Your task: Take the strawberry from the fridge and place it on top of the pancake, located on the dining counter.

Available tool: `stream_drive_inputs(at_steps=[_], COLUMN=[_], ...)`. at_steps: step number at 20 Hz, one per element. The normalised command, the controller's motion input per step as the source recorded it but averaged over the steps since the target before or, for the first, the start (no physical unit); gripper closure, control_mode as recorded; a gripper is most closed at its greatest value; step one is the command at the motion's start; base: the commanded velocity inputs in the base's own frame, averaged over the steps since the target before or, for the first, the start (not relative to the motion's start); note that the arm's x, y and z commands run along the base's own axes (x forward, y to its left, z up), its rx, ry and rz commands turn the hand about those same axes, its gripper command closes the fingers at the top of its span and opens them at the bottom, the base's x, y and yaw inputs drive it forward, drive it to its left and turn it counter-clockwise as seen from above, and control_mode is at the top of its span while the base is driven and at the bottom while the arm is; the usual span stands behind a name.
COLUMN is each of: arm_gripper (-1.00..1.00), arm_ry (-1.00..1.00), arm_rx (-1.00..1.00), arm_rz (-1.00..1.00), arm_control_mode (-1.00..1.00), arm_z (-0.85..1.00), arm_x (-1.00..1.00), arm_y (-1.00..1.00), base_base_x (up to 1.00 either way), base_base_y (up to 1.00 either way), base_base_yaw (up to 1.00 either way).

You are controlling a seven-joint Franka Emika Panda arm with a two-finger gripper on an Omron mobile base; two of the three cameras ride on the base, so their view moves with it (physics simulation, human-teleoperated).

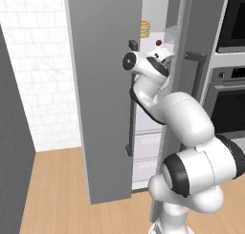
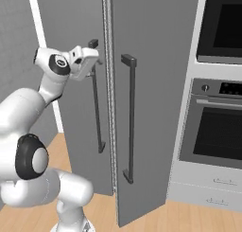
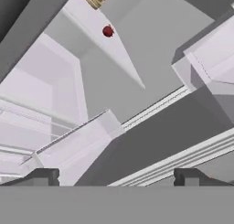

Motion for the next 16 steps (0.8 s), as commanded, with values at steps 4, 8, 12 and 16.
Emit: stream_drive_inputs(at_steps=[4,8,12,16], arm_gripper=[-1.00,-1.00,-1.00,-1.00], arm_ry=[0.00,0.00,0.00,0.00], arm_rx=[0.00,0.00,0.01,0.03], arm_rz=[-0.07,-0.07,-0.06,-0.06], arm_control_mode=[-1.00,-1.00,-1.00,-1.00], arm_z=[-0.02,0.00,0.00,0.00], arm_x=[0.31,0.07,-0.02,-0.17], arm_y=[-0.29,-0.40,-0.55,-0.53], base_base_x=[0.00,0.00,0.00,0.00], base_base_y=[0.00,0.00,0.00,0.00], base_base_yaw=[0.00,0.00,0.00,0.00])
